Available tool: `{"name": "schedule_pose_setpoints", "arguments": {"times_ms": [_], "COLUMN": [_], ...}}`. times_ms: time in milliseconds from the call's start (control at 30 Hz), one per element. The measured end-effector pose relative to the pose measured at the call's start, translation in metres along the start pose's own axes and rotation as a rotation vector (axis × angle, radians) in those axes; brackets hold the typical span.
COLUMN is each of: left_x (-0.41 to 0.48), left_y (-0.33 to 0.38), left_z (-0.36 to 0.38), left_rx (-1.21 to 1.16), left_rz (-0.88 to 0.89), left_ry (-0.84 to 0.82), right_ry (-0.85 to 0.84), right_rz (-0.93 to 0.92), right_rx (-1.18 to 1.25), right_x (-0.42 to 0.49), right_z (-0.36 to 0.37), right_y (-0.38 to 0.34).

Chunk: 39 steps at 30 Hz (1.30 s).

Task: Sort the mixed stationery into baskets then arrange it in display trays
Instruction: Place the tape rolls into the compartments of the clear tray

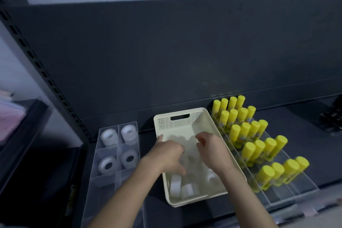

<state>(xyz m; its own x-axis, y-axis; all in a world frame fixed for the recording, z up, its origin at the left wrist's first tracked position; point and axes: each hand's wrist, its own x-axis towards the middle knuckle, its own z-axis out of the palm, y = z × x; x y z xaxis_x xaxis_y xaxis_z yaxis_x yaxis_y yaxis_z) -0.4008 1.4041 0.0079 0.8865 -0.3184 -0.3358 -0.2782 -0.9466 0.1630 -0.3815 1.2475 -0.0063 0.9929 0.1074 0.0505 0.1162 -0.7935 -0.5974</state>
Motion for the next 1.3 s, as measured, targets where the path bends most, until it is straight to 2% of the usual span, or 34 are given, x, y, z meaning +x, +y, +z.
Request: {"name": "schedule_pose_setpoints", "arguments": {"times_ms": [167,300,433,533,733,833,933,1067,1167,1300], "left_x": [-0.004,-0.003,-0.004,-0.01,-0.037,-0.055,-0.073,-0.094,-0.106,-0.12], "left_y": [0.0,-0.005,-0.021,-0.034,-0.056,-0.071,-0.09,-0.106,-0.114,-0.128], "left_z": [-0.002,-0.001,-0.005,-0.009,-0.005,-0.002,0.001,0.001,0.004,0.014], "left_rx": [0.009,-0.06,-0.366,-0.436,-0.511,-0.576,-0.619,-0.602,-0.606,-0.535], "left_rz": [0.051,0.03,-0.05,-0.065,-0.151,-0.22,-0.298,-0.339,-0.362,-0.398], "left_ry": [-0.018,0.029,0.24,0.453,0.666,0.715,0.746,0.743,0.733,0.681], "right_ry": [-0.098,-0.285,-0.366,-0.368,-0.398,-0.38,-0.215,-0.062,-0.088,-0.208], "right_rz": [-0.011,-0.071,-0.13,-0.096,-0.091,-0.094,-0.113,-0.228,-0.338,-0.484], "right_rx": [-0.115,-0.271,-0.392,-0.447,-0.541,-0.532,-0.485,-0.128,0.056,-0.009], "right_x": [0.001,0.0,0.003,0.005,0.012,0.016,0.015,0.013,0.006,-0.004], "right_z": [0.0,0.008,0.016,0.021,0.023,0.022,0.025,0.028,0.037,0.062], "right_y": [0.009,0.01,0.007,0.002,-0.007,-0.008,-0.022,-0.067,-0.099,-0.127]}}
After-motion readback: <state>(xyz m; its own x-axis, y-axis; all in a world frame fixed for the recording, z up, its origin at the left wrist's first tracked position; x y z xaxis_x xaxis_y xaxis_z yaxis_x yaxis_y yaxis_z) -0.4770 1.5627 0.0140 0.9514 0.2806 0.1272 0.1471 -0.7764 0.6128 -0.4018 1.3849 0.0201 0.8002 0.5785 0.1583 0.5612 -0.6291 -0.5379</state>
